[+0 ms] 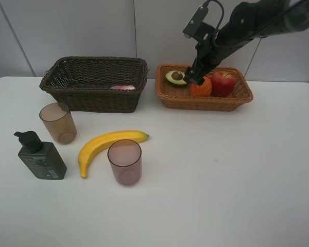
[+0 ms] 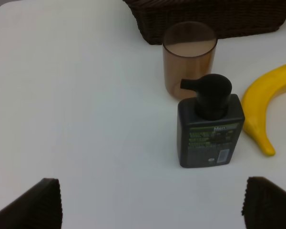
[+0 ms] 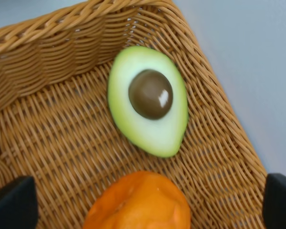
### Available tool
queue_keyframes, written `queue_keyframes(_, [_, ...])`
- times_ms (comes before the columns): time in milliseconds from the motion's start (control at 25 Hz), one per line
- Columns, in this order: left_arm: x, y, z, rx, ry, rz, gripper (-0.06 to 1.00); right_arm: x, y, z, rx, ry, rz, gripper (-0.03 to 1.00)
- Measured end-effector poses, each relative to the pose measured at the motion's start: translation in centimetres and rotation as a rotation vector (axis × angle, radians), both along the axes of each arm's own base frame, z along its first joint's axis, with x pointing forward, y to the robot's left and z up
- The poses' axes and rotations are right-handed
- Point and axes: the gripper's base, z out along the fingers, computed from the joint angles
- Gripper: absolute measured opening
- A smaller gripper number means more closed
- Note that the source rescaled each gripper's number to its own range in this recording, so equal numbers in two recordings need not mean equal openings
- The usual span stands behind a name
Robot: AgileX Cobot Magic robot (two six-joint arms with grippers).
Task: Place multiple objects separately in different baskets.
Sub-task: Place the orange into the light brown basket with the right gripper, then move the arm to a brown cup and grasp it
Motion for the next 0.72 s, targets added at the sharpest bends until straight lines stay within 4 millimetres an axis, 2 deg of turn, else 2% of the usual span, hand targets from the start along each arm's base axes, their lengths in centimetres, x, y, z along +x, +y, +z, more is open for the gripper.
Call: queue_keyframes(720, [0.0,0.0,0.0,0.0,0.0,0.0,1.0,-0.22,0.07,-0.02,0.027,0.033,-0.017,0.99])
